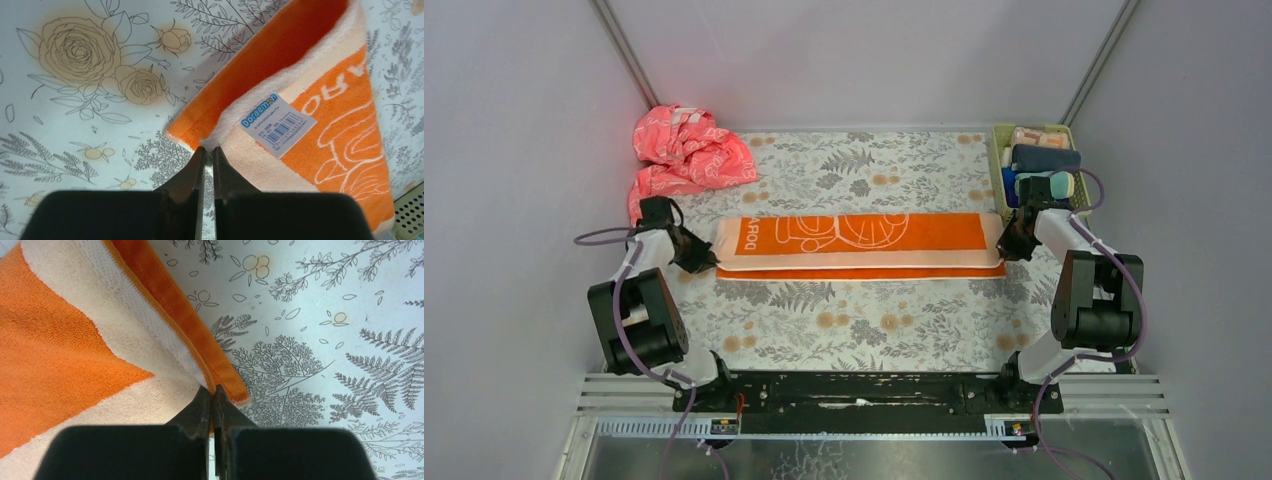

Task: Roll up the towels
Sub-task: Fold the towel at the center of the board.

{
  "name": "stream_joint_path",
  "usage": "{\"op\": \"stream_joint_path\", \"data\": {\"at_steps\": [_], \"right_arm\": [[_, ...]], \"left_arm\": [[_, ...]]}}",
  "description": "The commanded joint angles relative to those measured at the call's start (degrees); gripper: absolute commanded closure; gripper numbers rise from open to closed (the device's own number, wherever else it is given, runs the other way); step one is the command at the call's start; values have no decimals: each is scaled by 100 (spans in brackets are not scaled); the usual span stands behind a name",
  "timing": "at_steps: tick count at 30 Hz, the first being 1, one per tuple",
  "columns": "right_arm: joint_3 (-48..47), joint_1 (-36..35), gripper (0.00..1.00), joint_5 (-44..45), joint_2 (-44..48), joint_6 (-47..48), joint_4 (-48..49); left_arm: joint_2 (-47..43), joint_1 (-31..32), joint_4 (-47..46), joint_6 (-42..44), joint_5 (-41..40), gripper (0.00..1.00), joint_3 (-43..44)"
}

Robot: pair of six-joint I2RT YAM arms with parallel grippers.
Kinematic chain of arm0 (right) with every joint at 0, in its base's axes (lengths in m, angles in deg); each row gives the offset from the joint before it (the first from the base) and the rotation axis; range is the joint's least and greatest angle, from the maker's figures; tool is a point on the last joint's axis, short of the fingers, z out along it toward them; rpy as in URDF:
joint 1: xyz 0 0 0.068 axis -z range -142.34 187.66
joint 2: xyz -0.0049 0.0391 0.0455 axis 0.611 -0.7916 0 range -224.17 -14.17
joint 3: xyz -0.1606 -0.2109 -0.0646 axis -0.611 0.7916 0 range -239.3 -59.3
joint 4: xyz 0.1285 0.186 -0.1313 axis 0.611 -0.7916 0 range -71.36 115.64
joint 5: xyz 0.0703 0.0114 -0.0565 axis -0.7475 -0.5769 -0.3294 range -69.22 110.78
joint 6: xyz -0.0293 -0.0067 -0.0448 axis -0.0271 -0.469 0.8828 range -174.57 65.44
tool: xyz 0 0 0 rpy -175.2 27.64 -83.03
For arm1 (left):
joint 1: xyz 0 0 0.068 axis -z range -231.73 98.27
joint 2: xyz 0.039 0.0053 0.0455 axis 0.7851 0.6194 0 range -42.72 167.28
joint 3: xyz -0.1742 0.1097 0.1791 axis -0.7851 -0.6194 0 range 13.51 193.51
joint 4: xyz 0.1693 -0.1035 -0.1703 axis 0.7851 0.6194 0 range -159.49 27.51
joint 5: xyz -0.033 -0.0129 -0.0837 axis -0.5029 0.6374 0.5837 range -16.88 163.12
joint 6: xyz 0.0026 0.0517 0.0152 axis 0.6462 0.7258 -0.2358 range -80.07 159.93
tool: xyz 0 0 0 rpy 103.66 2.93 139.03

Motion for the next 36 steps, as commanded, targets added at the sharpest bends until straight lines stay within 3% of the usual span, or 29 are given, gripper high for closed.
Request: {"op": "stream_joint_path", "data": {"at_steps": [1,7,20,24,36], "right_arm": [[-118,28,100,436,454,-58,-266],[306,28,98,636,710,-175,-185],[148,28,98,1040,-195,-389,65],[148,28,91,1060,-296,-394,81],[85,28,91,814,27,-370,120]], "left_arm": [[-554,-76,247,66,-224,100,167],[-698,-74,161,23,-420,100,-259],[139,-62,-180,55,-199,100,-551],[148,-70,-170,51,-352,100,-497],[-192,-69,-152,32,-273,100,-129]]}}
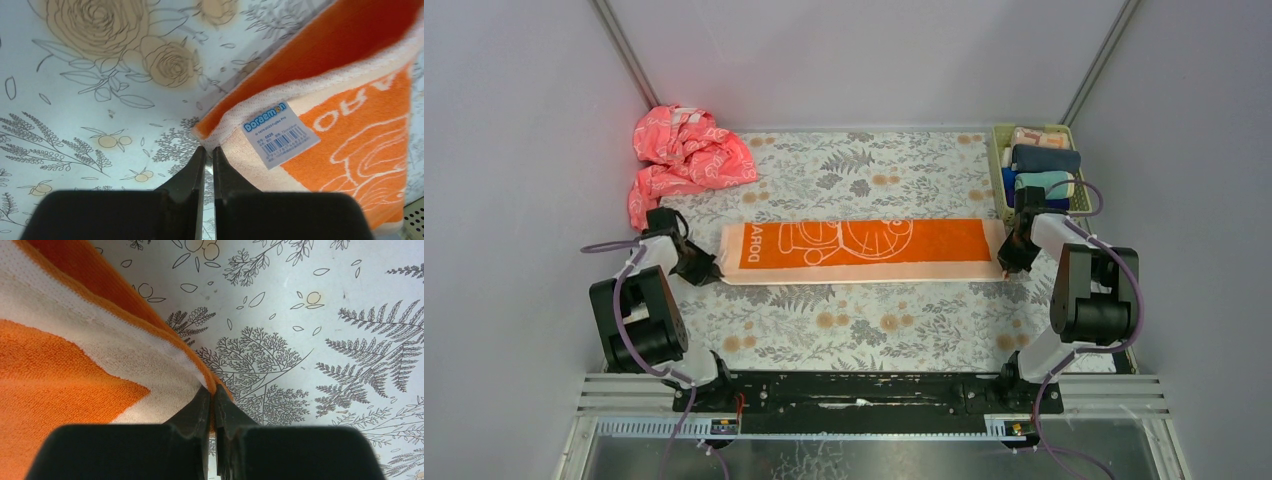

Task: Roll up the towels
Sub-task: Fold the towel at the center of the board.

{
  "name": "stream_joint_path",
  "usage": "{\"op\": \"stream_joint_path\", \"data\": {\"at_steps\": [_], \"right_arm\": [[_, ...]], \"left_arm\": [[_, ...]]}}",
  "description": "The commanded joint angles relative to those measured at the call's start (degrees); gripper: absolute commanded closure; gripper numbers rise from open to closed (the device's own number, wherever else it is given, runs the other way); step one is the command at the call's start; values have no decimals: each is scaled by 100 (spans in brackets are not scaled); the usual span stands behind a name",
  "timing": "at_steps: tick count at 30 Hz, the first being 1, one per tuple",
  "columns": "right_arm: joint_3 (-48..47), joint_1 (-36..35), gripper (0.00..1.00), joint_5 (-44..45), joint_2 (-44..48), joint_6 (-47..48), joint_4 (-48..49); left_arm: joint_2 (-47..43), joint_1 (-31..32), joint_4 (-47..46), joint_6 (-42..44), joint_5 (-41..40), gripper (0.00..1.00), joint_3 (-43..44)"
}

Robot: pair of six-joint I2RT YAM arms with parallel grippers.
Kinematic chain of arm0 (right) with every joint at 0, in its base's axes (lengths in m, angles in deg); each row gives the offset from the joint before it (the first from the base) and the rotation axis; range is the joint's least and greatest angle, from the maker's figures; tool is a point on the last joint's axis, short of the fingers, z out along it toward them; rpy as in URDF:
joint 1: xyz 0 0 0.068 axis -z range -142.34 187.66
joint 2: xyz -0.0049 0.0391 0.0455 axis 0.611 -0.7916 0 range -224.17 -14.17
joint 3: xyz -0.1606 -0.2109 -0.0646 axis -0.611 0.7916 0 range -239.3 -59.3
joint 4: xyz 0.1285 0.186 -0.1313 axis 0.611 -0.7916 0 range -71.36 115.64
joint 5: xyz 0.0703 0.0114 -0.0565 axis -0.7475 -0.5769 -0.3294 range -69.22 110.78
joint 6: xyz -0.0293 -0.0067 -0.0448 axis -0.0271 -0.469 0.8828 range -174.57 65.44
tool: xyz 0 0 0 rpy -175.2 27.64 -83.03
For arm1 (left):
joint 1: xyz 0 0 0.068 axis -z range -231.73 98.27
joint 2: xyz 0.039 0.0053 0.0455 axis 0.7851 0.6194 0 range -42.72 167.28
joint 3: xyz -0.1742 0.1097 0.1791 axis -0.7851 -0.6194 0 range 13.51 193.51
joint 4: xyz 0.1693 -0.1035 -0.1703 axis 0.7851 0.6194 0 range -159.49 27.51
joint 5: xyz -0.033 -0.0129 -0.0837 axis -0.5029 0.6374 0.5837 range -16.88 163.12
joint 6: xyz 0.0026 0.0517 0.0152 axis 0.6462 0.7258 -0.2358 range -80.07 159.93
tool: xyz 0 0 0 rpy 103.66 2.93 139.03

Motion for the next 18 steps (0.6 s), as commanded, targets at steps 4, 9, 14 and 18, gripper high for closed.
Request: {"op": "stream_joint_path", "data": {"at_steps": [4,9,14,18], "right_arm": [[-240,31,91,266,340,-51,133],[-148,30,90,254,329,-44,267],[-8,28,90,174,79,-78,377],[115,31,87,142,2,-97,489]], "left_arm": [[-135,-57,-259,43,-207,100,516],[61,-60,-392,30,-267,100,479],[527,-58,-465,56,-278,100,488],[663,-60,-439,69,-400,100,555]]}}
